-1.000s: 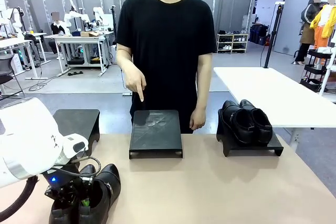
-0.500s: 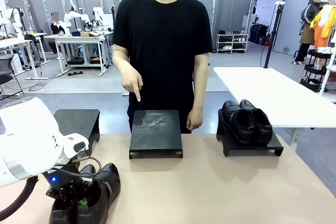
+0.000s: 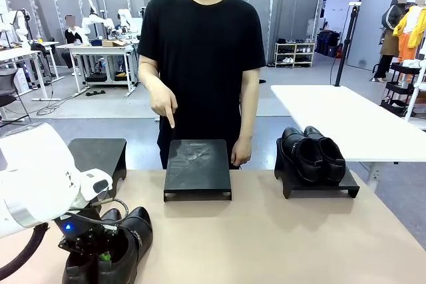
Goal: Place the shoes on the stand as instructed by the person.
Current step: Pick up another pair of Shoes and place it on the Shoes Stand indicated by the person.
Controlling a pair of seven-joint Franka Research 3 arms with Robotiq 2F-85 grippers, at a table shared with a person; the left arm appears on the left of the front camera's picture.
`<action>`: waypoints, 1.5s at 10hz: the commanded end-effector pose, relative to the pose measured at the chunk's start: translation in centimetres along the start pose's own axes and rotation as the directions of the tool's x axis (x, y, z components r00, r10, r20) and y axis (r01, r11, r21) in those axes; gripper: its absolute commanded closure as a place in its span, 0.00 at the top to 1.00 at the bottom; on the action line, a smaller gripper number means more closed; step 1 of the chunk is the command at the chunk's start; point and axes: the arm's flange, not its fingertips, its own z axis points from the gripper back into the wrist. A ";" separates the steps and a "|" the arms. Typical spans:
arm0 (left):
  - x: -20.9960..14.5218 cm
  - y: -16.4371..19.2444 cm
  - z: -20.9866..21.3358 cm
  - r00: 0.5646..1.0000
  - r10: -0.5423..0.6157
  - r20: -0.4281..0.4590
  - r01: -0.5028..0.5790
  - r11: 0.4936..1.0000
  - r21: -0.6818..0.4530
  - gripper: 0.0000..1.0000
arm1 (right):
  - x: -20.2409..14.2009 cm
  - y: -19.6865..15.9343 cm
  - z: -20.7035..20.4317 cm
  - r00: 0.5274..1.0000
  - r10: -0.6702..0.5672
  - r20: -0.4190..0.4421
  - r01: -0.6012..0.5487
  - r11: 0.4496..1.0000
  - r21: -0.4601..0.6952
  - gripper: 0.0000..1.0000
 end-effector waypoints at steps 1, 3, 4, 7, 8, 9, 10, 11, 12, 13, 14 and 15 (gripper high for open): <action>0.0 0.0 0.0 1.000 0.001 0.000 -0.001 1.000 0.001 0.00 | -0.2 0.4 0.1 1.000 -0.005 -0.007 0.005 1.000 -0.005 1.00; -0.3 -0.5 1.8 0.997 -0.046 0.063 0.050 0.997 -0.054 0.08 | -0.2 0.4 0.1 1.000 -0.005 -0.007 0.005 1.000 -0.005 1.00; -0.3 -0.8 4.0 0.994 -0.052 0.093 0.060 0.994 -0.094 0.08 | -0.2 0.4 0.1 1.000 -0.005 -0.007 0.005 1.000 -0.005 1.00; 0.2 -1.4 6.9 0.990 -0.082 0.117 0.096 0.988 -0.117 0.08 | -0.2 0.4 0.1 1.000 -0.005 -0.007 0.005 1.000 -0.005 1.00; 0.4 -1.8 7.4 0.988 -0.090 0.122 0.103 0.989 -0.105 0.08 | -0.2 0.4 0.1 1.000 -0.005 -0.007 0.005 1.000 -0.005 1.00; 0.7 -2.3 8.2 0.987 -0.096 0.129 0.110 0.988 -0.105 0.08 | -0.2 0.4 0.1 1.000 -0.005 -0.007 0.005 1.000 -0.005 1.00; 1.2 -3.1 9.1 0.981 -0.123 0.147 0.138 0.986 -0.095 0.08 | -0.2 0.4 0.1 1.000 -0.005 -0.007 0.005 1.000 -0.005 1.00; 1.9 -4.5 10.2 0.974 -0.151 0.170 0.165 0.984 -0.070 0.08 | -0.2 0.4 0.1 1.000 -0.005 -0.007 0.005 1.000 -0.005 1.00; 2.6 -5.7 11.2 0.969 -0.158 0.189 0.172 0.983 -0.063 0.08 | -0.2 0.4 0.1 1.000 -0.005 -0.007 0.005 1.000 -0.005 1.00; 3.2 -7.0 11.9 0.966 -0.165 0.199 0.179 0.982 -0.058 0.08 | -0.2 0.4 0.1 1.000 -0.005 -0.007 0.005 1.000 -0.005 1.00; 3.9 -8.4 12.5 0.968 -0.163 0.193 0.175 0.983 -0.048 0.08 | -0.2 0.4 0.1 1.000 -0.005 -0.007 0.005 1.000 -0.005 1.00; 4.7 -9.7 13.0 0.967 -0.161 0.200 0.169 0.985 -0.025 0.08 | -0.2 0.4 0.1 1.000 -0.005 -0.007 0.005 1.000 -0.005 1.00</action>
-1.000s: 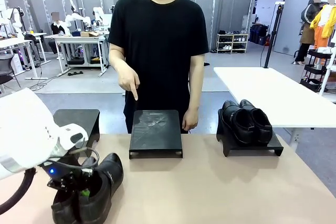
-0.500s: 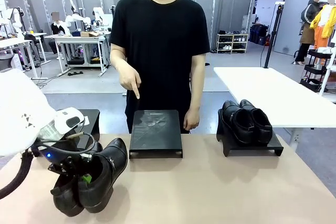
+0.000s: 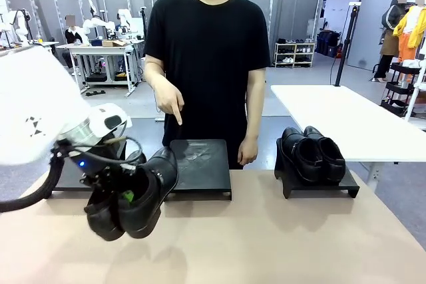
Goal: Place the shoes on the stand as instructed by the person.
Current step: Pick up another pair of Shoes and place it on the Shoes Stand indicated by the person.
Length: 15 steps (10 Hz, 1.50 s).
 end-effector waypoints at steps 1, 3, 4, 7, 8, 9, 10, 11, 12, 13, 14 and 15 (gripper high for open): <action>3.2 -2.2 0.0 0.999 0.037 0.026 -0.038 0.999 0.030 0.08 | -0.2 0.4 0.1 1.000 -0.005 -0.006 0.005 1.000 -0.005 1.00; 6.1 -4.6 -0.4 0.996 0.071 0.055 -0.074 0.996 0.053 0.08 | -0.2 0.4 0.1 1.000 -0.005 -0.006 0.005 1.000 -0.005 1.00; 7.7 -5.8 -0.9 0.995 0.081 0.064 -0.085 0.994 0.068 0.08 | -0.2 0.4 0.1 1.000 -0.005 -0.006 0.005 1.000 -0.005 1.00; 11.6 -8.3 -2.2 0.991 0.102 0.084 -0.111 0.988 0.109 0.08 | -0.2 0.4 0.1 1.000 -0.005 -0.006 0.005 1.000 -0.005 1.00; 13.2 -9.4 -2.9 0.990 0.099 0.101 -0.112 0.986 0.128 0.08 | -0.2 0.4 0.1 1.000 -0.005 -0.006 0.005 1.000 -0.005 1.00; 14.5 -10.1 -3.8 0.989 0.101 0.110 -0.116 0.983 0.140 0.08 | -0.2 0.4 0.1 1.000 -0.005 -0.006 0.005 1.000 -0.005 1.00; 16.0 -10.3 -4.9 0.986 0.112 0.127 -0.130 0.980 0.150 0.08 | -0.2 0.4 0.1 1.000 -0.005 -0.006 0.005 1.000 -0.005 1.00; 17.2 -10.5 -5.9 0.986 0.112 0.123 -0.129 0.982 0.139 0.08 | -0.2 0.4 0.1 1.000 -0.005 -0.006 0.005 1.000 -0.005 1.00; 18.5 -10.8 -7.0 0.983 0.103 0.151 -0.126 0.981 0.150 0.08 | -0.2 0.4 0.1 1.000 -0.005 -0.006 0.005 1.000 -0.005 1.00; 19.4 -11.2 -8.1 0.983 0.092 0.158 -0.119 0.979 0.166 0.08 | -0.2 0.4 0.1 1.000 -0.005 -0.006 0.005 1.000 -0.005 1.00; 20.3 -11.4 -9.1 0.987 0.054 0.152 -0.084 0.977 0.195 0.08 | -0.2 0.4 0.1 1.000 -0.005 -0.006 0.005 1.000 -0.005 1.00; 21.0 -11.7 -9.6 0.987 0.072 0.143 -0.096 0.981 0.170 0.08 | -0.2 0.4 0.1 1.000 -0.005 -0.006 0.005 1.000 -0.005 1.00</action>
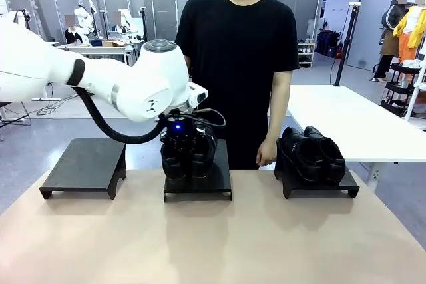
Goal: Place the shoes on the stand as instructed by the person.
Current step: Pick up another pair of Shoes and place it on the Shoes Stand indicated by the person.
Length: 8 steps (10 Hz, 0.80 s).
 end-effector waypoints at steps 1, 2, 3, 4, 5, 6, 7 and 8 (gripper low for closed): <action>2.0 -1.8 0.7 0.999 -0.009 0.039 0.008 1.000 0.019 0.08 | -0.2 0.4 0.1 1.000 -0.006 -0.006 0.006 1.000 -0.005 1.00; 2.4 -2.1 0.2 0.999 -0.014 0.049 0.013 1.000 0.027 0.08 | -0.2 0.4 0.1 1.000 -0.006 -0.006 0.006 1.000 -0.005 1.00; 2.6 -2.1 -0.4 0.999 -0.012 0.046 0.010 0.999 0.042 0.08 | -0.2 0.4 0.1 1.000 -0.006 -0.006 0.006 1.000 -0.005 1.00; 2.4 -1.9 -0.5 0.999 -0.038 0.035 0.036 0.998 0.054 0.08 | -0.2 0.4 0.1 1.000 -0.006 -0.006 0.006 1.000 -0.005 1.00; 1.4 -1.7 -0.8 1.000 -0.008 0.017 0.008 1.000 0.002 0.08 | -0.2 0.4 0.1 1.000 -0.006 -0.006 0.006 1.000 -0.005 1.00; 1.4 -1.7 -0.8 1.000 -0.008 0.017 0.008 1.000 0.002 0.08 | -0.2 0.4 0.1 1.000 -0.006 -0.006 0.006 1.000 -0.005 1.00; 1.4 -1.7 -0.8 1.000 -0.008 0.017 0.008 1.000 0.002 0.08 | -0.2 0.4 0.1 1.000 -0.006 -0.006 0.006 1.000 -0.005 1.00; 1.4 -1.7 -0.8 1.000 -0.008 0.017 0.008 1.000 0.002 0.08 | -0.2 0.4 0.1 1.000 -0.006 -0.006 0.006 1.000 -0.005 1.00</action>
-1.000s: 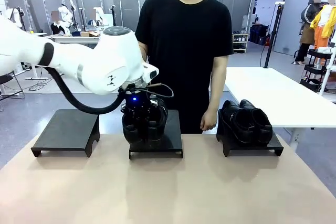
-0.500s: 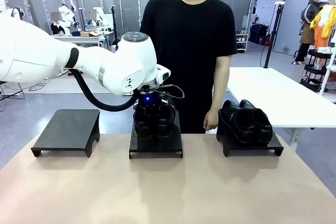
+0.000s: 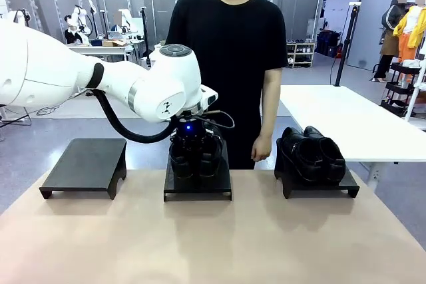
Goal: Place the shoes on the stand as instructed by the person.
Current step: Pick up another pair of Shoes and place it on the Shoes Stand indicated by the person.
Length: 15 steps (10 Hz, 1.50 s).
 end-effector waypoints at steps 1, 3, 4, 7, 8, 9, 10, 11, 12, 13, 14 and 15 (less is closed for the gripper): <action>0.0 0.0 0.0 1.000 0.000 0.000 0.000 1.000 0.000 0.08 | -0.2 0.4 0.1 1.000 -0.006 -0.006 0.006 1.000 -0.005 1.00; 0.5 0.1 -0.7 0.999 -0.034 0.035 0.035 0.999 -0.006 0.08 | -0.2 0.4 0.1 1.000 -0.006 -0.006 0.006 1.000 -0.005 1.00; 0.7 0.0 -1.0 0.998 -0.032 0.052 0.032 0.999 0.000 0.08 | -0.2 0.4 0.1 1.000 -0.006 -0.006 0.006 1.000 -0.005 1.00; 1.3 -0.1 -2.2 0.997 -0.030 0.069 0.030 1.000 -0.005 0.08 | -0.2 0.4 0.1 1.000 -0.006 -0.006 0.006 1.000 -0.005 1.00; 1.5 -0.1 -2.6 0.998 -0.027 0.062 0.027 1.000 -0.002 0.08 | -0.2 0.4 0.1 1.000 -0.006 -0.006 0.006 1.000 -0.005 1.00; 1.8 0.0 -2.9 0.997 -0.020 0.077 0.019 1.000 0.004 0.08 | -0.2 0.4 0.1 1.000 -0.006 -0.006 0.006 1.000 -0.005 1.00; 2.1 0.2 -3.4 0.997 -0.010 0.077 0.009 1.000 0.018 0.08 | -0.2 0.4 0.1 1.000 -0.006 -0.006 0.006 1.000 -0.005 1.00; 2.6 0.4 -4.1 0.997 -0.005 0.083 0.004 1.000 0.023 0.08 | -0.2 0.4 0.1 1.000 -0.006 -0.006 0.006 1.000 -0.005 1.00; 2.5 0.4 -4.2 0.997 -0.004 0.079 0.003 1.000 0.017 0.08 | -0.2 0.4 0.1 1.000 -0.006 -0.006 0.006 1.000 -0.005 1.00; 2.4 0.4 -4.6 0.998 -0.001 0.062 0.000 1.000 0.010 0.08 | -0.2 0.4 0.1 1.000 -0.006 -0.006 0.006 1.000 -0.005 1.00; 2.4 0.5 -5.0 0.999 0.004 0.054 -0.005 1.000 0.014 0.08 | -0.2 0.4 0.1 1.000 -0.006 -0.006 0.006 1.000 -0.005 1.00; 2.3 0.5 -5.4 0.999 0.004 0.045 -0.004 1.000 0.017 0.08 | -0.2 0.4 0.1 1.000 -0.006 -0.006 0.006 1.000 -0.005 1.00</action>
